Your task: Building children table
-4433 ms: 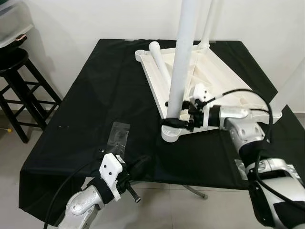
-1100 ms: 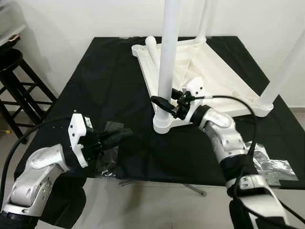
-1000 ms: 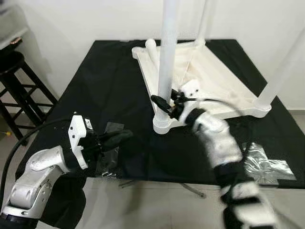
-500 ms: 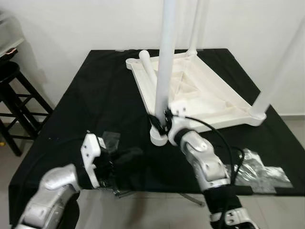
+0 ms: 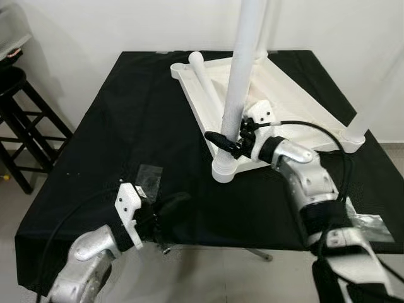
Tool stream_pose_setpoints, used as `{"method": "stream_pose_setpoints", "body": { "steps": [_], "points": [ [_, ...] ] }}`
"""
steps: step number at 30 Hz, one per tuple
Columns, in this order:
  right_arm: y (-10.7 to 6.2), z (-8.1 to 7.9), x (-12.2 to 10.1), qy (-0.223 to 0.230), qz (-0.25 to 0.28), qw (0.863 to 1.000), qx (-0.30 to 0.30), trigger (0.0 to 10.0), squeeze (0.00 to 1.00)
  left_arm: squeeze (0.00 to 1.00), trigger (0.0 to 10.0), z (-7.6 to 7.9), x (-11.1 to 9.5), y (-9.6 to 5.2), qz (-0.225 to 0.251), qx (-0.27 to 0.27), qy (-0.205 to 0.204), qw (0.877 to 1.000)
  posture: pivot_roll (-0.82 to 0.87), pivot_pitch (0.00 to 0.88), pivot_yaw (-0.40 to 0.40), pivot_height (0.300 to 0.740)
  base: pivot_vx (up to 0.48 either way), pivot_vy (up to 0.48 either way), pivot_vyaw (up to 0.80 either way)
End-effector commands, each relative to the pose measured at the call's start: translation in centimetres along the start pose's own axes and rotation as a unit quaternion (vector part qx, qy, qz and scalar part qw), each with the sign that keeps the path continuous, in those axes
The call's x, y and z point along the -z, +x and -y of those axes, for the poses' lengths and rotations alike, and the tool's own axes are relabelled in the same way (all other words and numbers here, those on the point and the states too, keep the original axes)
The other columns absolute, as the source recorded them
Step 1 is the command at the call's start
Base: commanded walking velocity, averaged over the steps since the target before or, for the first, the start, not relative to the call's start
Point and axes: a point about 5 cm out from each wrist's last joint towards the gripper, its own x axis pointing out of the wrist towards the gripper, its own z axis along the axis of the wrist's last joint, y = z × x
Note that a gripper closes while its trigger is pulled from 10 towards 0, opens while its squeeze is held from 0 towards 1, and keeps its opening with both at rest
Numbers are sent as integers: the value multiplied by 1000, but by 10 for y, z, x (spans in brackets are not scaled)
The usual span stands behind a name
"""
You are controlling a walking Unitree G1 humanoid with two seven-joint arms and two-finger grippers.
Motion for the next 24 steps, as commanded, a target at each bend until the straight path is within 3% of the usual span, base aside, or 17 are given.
{"method": "stream_pose_setpoints", "body": {
  "steps": [1,9,11,12,13,14,21,24],
  "points": [
    [-3,7,4,11,-1,1000,-14,10000,0,0,10000,2,6,-1,-1,-14,0,1000,44,107,-9,740,0,0,0],
    [-4,16,5,16,-12,999,-32,10000,0,0,10000,5,9,-1,7,-32,2,999,44,113,-17,740,0,0,0],
    [-4,16,5,19,-12,999,-33,9490,0,0,10000,6,10,-1,8,-33,2,999,46,115,-18,740,0,0,0],
    [-5,17,7,24,-11,999,-31,2039,0,0,10000,7,10,-1,8,-34,2,999,47,116,-19,740,0,0,0],
    [-5,17,7,24,-11,999,-31,2039,0,0,10000,7,10,-1,8,-34,2,999,47,116,-19,740,0,0,0],
    [-5,16,10,33,-11,999,-31,0,0,0,10000,8,11,-1,8,-34,2,999,45,117,-21,740,0,0,0],
    [-12,20,23,63,-2,998,-4,0,0,0,10000,11,14,1,5,-31,7,999,31,126,-12,740,0,0,0],
    [-15,16,37,64,-24,996,56,0,0,0,10000,11,14,0,4,-28,10,1000,27,133,-12,740,0,0,0]
  ]
}}
